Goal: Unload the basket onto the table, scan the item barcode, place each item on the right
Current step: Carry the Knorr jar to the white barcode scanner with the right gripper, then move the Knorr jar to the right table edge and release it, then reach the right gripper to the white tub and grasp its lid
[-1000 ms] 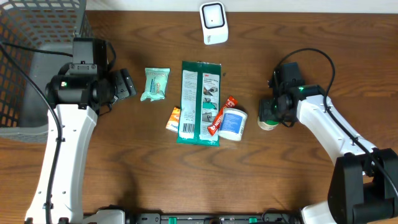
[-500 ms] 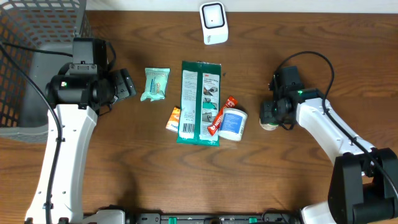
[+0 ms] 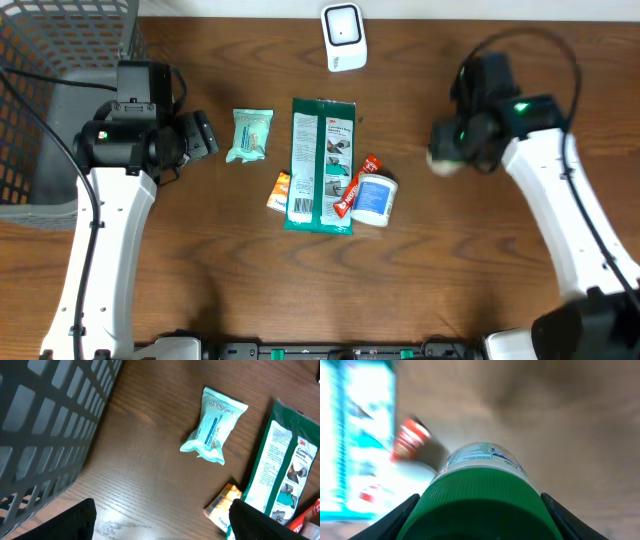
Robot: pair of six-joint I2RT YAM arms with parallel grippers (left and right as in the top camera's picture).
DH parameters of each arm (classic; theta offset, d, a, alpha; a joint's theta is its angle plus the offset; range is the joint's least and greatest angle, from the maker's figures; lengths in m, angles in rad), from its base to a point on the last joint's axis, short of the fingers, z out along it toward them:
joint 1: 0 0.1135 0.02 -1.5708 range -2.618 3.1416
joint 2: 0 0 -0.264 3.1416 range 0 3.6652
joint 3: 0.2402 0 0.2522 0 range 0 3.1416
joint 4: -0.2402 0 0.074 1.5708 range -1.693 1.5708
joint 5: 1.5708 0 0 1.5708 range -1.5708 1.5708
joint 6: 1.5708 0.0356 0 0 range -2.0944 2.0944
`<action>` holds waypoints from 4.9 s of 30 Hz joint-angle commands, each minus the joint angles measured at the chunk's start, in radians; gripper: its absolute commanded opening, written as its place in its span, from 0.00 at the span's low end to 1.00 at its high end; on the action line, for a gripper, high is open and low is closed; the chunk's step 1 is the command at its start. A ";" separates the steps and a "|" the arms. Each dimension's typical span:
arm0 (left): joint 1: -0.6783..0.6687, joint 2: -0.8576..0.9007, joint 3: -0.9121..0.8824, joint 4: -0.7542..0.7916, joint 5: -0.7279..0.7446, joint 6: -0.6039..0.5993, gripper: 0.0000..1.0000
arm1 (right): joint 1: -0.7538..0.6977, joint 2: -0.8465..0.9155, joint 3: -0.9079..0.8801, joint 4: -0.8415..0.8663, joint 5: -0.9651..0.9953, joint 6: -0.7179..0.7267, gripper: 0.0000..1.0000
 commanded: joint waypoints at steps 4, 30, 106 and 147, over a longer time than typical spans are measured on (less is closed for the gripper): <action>0.004 0.007 0.000 -0.001 0.006 0.008 0.85 | 0.069 -0.036 0.271 0.172 -0.064 0.001 0.01; 0.004 0.007 0.000 -0.001 0.006 0.008 0.85 | 0.124 0.699 0.266 1.651 -0.144 0.153 0.01; 0.004 0.007 0.000 -0.001 0.006 0.009 0.86 | -0.636 0.251 -0.185 0.340 0.064 0.049 0.61; 0.004 0.007 0.000 -0.001 0.006 0.009 0.85 | 0.171 0.218 -0.190 0.287 -0.197 0.361 0.99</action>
